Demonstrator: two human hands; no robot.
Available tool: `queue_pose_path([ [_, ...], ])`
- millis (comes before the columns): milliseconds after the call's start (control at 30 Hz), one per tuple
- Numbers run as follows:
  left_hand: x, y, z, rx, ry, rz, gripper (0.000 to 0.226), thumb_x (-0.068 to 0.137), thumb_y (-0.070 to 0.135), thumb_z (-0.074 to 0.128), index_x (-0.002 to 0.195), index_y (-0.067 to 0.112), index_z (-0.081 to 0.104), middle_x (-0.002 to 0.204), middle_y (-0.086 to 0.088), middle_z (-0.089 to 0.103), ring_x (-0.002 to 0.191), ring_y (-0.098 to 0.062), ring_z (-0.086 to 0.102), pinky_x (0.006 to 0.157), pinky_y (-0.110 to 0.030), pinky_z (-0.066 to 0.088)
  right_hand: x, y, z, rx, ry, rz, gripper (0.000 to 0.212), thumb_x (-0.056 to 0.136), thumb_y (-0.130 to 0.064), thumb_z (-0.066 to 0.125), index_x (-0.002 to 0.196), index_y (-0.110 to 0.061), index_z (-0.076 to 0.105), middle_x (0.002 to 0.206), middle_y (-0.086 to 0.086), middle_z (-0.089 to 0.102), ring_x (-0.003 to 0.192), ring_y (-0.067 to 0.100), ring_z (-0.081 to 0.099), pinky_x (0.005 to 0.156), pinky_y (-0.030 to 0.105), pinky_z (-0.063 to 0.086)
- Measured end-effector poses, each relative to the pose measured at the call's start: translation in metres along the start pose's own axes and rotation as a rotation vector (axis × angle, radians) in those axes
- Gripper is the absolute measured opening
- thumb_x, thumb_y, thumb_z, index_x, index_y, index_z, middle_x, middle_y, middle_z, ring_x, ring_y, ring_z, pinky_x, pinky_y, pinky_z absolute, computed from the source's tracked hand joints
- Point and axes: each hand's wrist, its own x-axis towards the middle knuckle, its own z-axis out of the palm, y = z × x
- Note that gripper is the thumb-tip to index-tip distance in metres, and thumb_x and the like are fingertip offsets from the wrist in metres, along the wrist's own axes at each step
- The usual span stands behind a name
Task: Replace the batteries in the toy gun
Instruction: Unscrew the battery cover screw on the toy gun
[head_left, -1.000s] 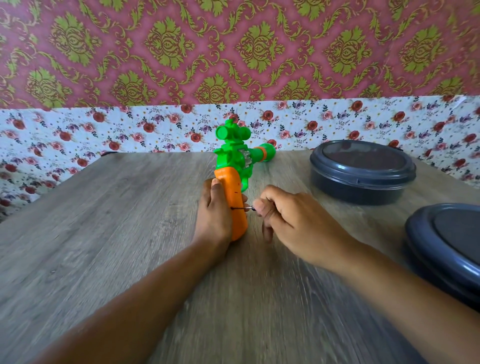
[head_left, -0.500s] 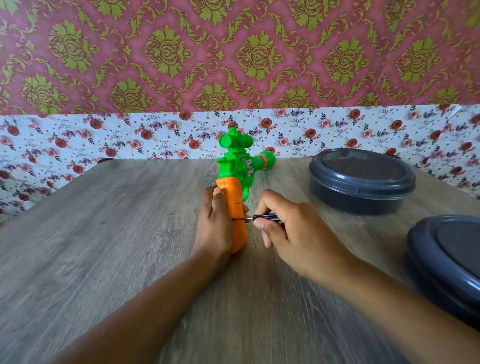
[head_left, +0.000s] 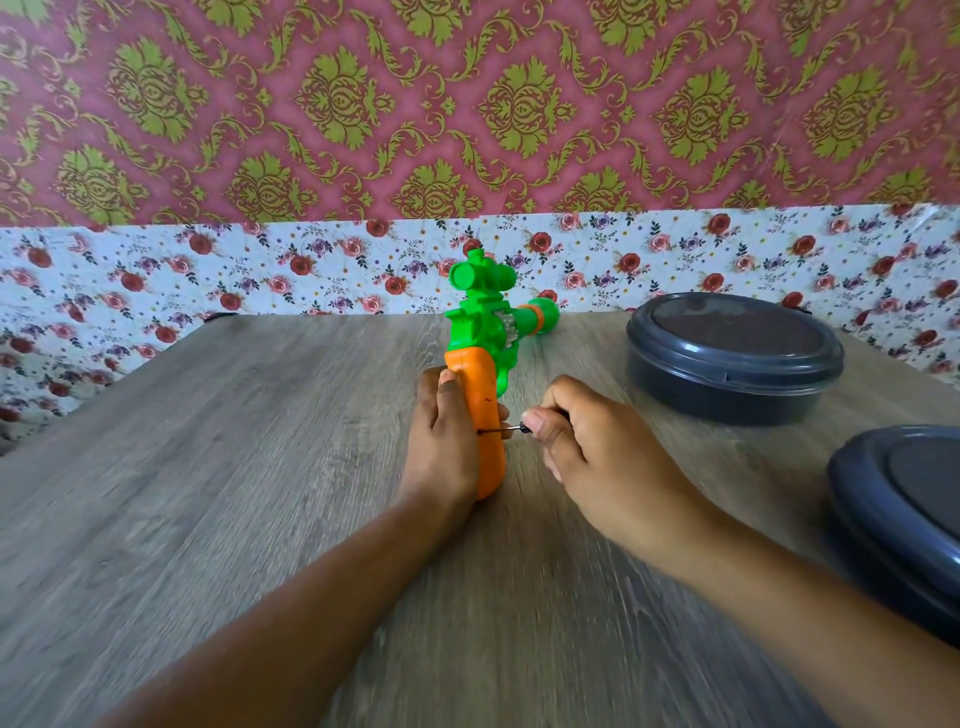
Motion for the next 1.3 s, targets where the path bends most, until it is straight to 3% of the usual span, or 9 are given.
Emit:
queue_pose_path([
  [133, 0.001, -0.001, -0.001, 0.005, -0.004, 0.021, 0.028, 0.102, 0.022, 0.022, 0.103, 0.009, 0.046, 0.068, 0.003, 0.052, 0.046, 0.012, 0.053, 0.041, -0.004, 0.037, -0.002, -0.001, 0.0, -0.026, -0.006, -0.048, 0.02, 0.095, -0.025, 0.045, 0.08, -0.012, 0.043, 0.066, 0.007, 0.056, 0.062, 0.025, 0.049, 0.061, 0.04, 0.04],
  [433, 0.002, -0.001, -0.001, -0.023, -0.015, 0.008, 0.028, 0.101, 0.021, 0.023, 0.103, 0.007, 0.047, 0.069, -0.001, 0.055, 0.044, 0.008, 0.054, 0.04, -0.007, 0.039, -0.001, 0.005, -0.005, -0.101, -0.033, -0.235, 0.013, 0.092, -0.03, 0.042, 0.082, -0.023, 0.038, 0.053, -0.009, 0.04, 0.052, 0.013, 0.041, 0.049, 0.029, 0.028],
  [600, 0.002, 0.0, -0.001, -0.023, -0.015, -0.003, 0.028, 0.101, 0.02, 0.023, 0.103, 0.009, 0.048, 0.067, 0.002, 0.051, 0.041, 0.01, 0.051, 0.038, -0.01, 0.039, 0.002, 0.007, -0.008, -0.104, -0.08, -0.3, 0.006, 0.09, -0.025, 0.046, 0.088, -0.023, 0.041, 0.058, -0.01, 0.044, 0.056, 0.011, 0.044, 0.05, 0.025, 0.032],
  [700, 0.002, 0.0, -0.001, -0.026, -0.002, -0.008, 0.027, 0.101, 0.021, 0.023, 0.099, 0.011, 0.048, 0.069, 0.004, 0.051, 0.043, 0.012, 0.052, 0.038, -0.008, 0.039, 0.0, 0.006, -0.007, -0.079, -0.124, -0.288, 0.006, 0.093, -0.022, 0.047, 0.094, -0.02, 0.042, 0.066, -0.009, 0.05, 0.06, 0.009, 0.049, 0.057, 0.032, 0.04],
  [833, 0.005, -0.001, -0.002, -0.065, 0.016, -0.032, 0.031, 0.101, 0.023, 0.023, 0.083, 0.02, 0.048, 0.075, -0.003, 0.058, 0.044, 0.01, 0.055, 0.042, -0.005, 0.041, -0.004, 0.003, -0.004, -0.113, -0.111, -0.204, 0.035, 0.091, -0.048, 0.027, 0.09, -0.018, 0.043, 0.06, -0.01, 0.044, 0.056, 0.008, 0.044, 0.057, 0.035, 0.039],
  [900, 0.004, -0.002, -0.002, -0.048, 0.002, -0.019, 0.03, 0.102, 0.021, 0.022, 0.087, 0.017, 0.049, 0.072, -0.002, 0.057, 0.044, 0.01, 0.055, 0.041, -0.005, 0.04, -0.004, 0.002, -0.003, -0.204, -0.06, -0.164, 0.046, 0.087, -0.053, 0.02, 0.084, -0.015, 0.047, 0.062, -0.004, 0.052, 0.059, 0.015, 0.051, 0.06, 0.039, 0.043],
  [967, 0.004, -0.002, -0.003, -0.038, -0.007, 0.016, 0.029, 0.101, 0.019, 0.022, 0.098, 0.01, 0.05, 0.069, 0.002, 0.054, 0.044, 0.011, 0.054, 0.039, -0.004, 0.037, -0.005, 0.001, 0.0, -0.275, -0.018, -0.159, 0.039, 0.093, -0.047, 0.023, 0.081, -0.017, 0.045, 0.067, 0.001, 0.058, 0.064, 0.022, 0.055, 0.06, 0.039, 0.044],
  [1100, 0.004, -0.002, -0.004, -0.003, -0.04, 0.085, 0.028, 0.102, 0.017, 0.022, 0.1, 0.005, 0.047, 0.068, -0.002, 0.054, 0.044, 0.007, 0.055, 0.04, -0.005, 0.037, -0.007, -0.005, 0.0, -0.342, -0.026, -0.193, 0.022, 0.096, -0.038, 0.036, 0.083, -0.021, 0.034, 0.056, -0.009, 0.033, 0.06, 0.02, 0.039, 0.048, 0.029, 0.024],
  [1300, 0.005, -0.004, -0.003, 0.017, -0.048, 0.098, 0.029, 0.102, 0.018, 0.022, 0.103, 0.005, 0.048, 0.07, -0.004, 0.057, 0.049, 0.005, 0.057, 0.044, -0.008, 0.041, -0.005, -0.008, -0.008, -0.323, 0.018, -0.26, 0.021, 0.092, -0.029, 0.052, 0.084, -0.022, 0.034, 0.064, -0.013, 0.039, 0.061, 0.016, 0.038, 0.049, 0.033, 0.026],
])
